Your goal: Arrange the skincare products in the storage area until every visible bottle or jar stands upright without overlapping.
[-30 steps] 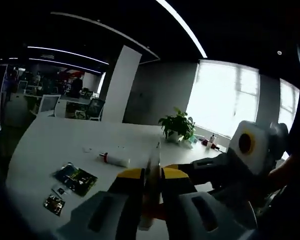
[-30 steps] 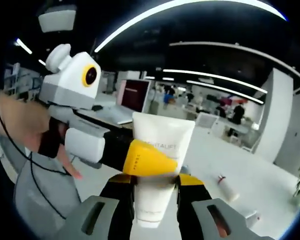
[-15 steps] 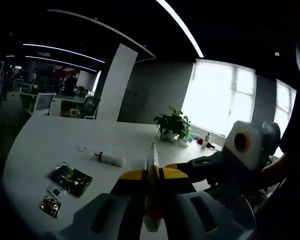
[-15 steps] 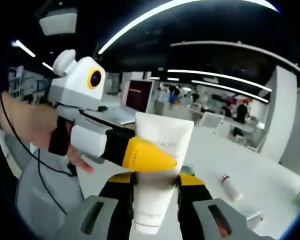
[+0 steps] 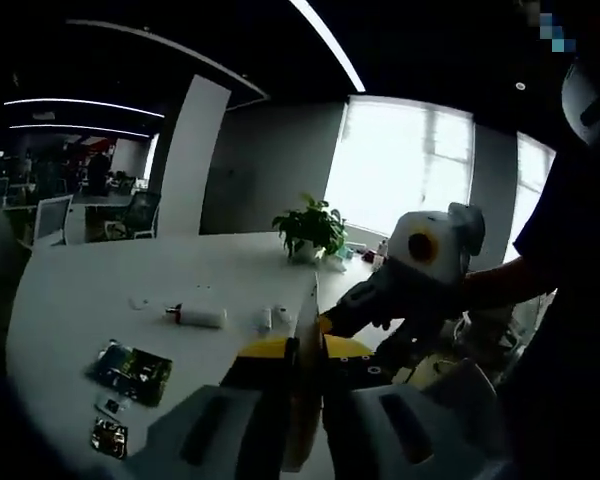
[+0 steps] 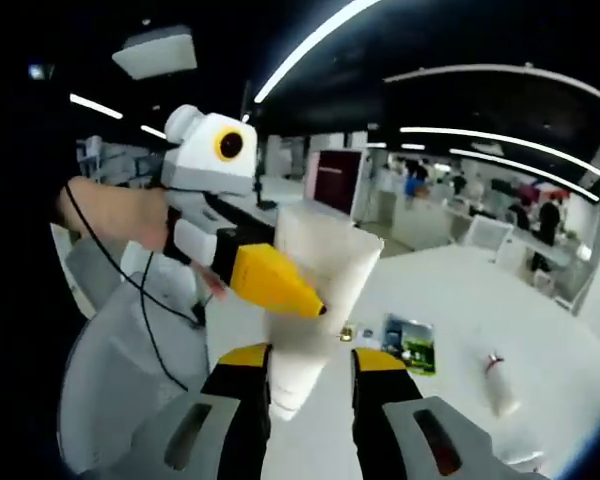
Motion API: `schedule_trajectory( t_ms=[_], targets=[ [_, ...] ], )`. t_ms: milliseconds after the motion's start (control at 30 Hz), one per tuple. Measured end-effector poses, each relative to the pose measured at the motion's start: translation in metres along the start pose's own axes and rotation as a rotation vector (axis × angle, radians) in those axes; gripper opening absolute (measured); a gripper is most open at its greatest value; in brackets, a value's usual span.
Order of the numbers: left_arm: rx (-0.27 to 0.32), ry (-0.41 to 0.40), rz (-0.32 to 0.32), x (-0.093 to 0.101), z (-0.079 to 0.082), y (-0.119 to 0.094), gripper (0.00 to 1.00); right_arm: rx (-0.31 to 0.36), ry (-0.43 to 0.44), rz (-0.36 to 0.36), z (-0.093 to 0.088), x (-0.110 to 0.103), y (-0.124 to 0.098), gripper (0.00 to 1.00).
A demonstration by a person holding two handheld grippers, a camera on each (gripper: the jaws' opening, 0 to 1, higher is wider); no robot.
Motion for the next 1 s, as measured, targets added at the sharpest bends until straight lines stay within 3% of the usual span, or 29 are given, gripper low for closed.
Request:
schedule_trajectory(
  t_ms=[100, 233, 367, 633, 1000],
  targets=[
    [0.006, -0.007, -0.037, 0.003, 0.001, 0.000, 0.07, 0.029, -0.002, 0.058, 0.001, 0.001, -0.002, 0.22],
    [-0.003, 0.008, -0.133, 0.012, 0.003, 0.000, 0.07, 0.075, -0.024, 0.177, 0.006, -0.002, -0.003, 0.25],
    [-0.002, 0.019, -0.176, 0.016, 0.004, 0.002, 0.07, 0.124, 0.002, 0.234, 0.011, -0.002, -0.004, 0.22],
    [-0.013, 0.029, -0.235, 0.019, 0.006, 0.004, 0.07, 0.156, 0.033, 0.299, 0.010, -0.003, -0.004, 0.15],
    [-0.066, 0.043, -0.297, 0.023, -0.003, 0.008, 0.08, 0.145, 0.036, 0.359, 0.001, -0.008, -0.007, 0.07]
  ],
)
Point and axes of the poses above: the point that each gripper's makers call its tool centre point, and the gripper's own axes: y roughly forward along the fingers, x roughly to its right, z roughly out of its top, the point moved 7 cm from there along -y, roughly backward along the fingers, and after that the axes turned 8 degrees about -y, right-handed, at the moved point
